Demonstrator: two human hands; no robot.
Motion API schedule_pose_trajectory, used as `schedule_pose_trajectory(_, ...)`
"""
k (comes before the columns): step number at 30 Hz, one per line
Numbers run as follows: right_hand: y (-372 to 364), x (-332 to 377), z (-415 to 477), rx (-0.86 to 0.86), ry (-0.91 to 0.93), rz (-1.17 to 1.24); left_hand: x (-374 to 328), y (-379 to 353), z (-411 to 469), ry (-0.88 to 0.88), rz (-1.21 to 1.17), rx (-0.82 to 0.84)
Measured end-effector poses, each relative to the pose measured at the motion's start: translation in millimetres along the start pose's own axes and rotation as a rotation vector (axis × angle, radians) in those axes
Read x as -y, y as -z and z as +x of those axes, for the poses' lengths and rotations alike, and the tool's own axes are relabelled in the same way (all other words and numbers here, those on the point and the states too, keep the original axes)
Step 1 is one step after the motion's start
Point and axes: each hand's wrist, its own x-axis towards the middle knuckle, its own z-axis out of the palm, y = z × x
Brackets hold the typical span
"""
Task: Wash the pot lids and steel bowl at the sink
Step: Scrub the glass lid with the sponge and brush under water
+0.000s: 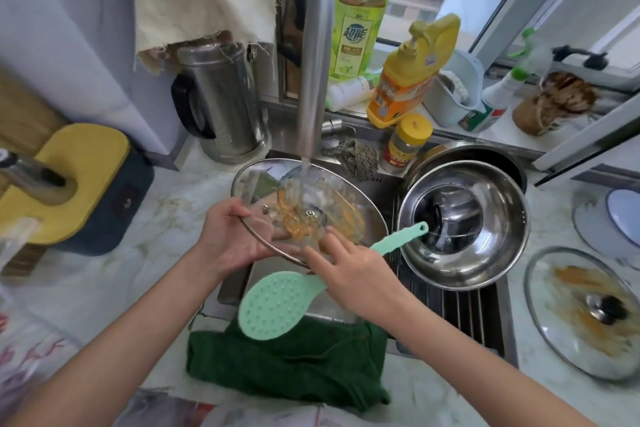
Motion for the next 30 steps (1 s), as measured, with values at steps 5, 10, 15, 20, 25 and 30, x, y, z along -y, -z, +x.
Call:
schedule_pose_trajectory(5, 26, -13, 3, 0.078, -0.171, -0.033, 6, 16, -6, -0.109, -0.02, 0.092)
schedule_pose_trajectory(10, 18, -56, 14, 0.369, -0.747, 0.132, 1, 25, -15, -0.201, 0.008, 0.082)
schedule_pose_trajectory(15, -23, -90, 22, 0.247, -0.963, 0.184, 7, 26, -22, -0.29, 0.161, -0.148)
schedule_pose_trajectory(20, -56, -87, 57, 0.202, -0.888, 0.498, 8, 13, -21, -0.245, 0.261, -0.173)
schedule_pose_trajectory(25, -48, -81, 24, 0.336, -0.672, 0.624, 6, 27, -28, -0.278, 0.084, -0.144)
schedule_pose_trajectory(30, -70, -85, 49, 0.17, -0.917, 0.5, 19, 17, -26, -0.265, 0.111, -0.2)
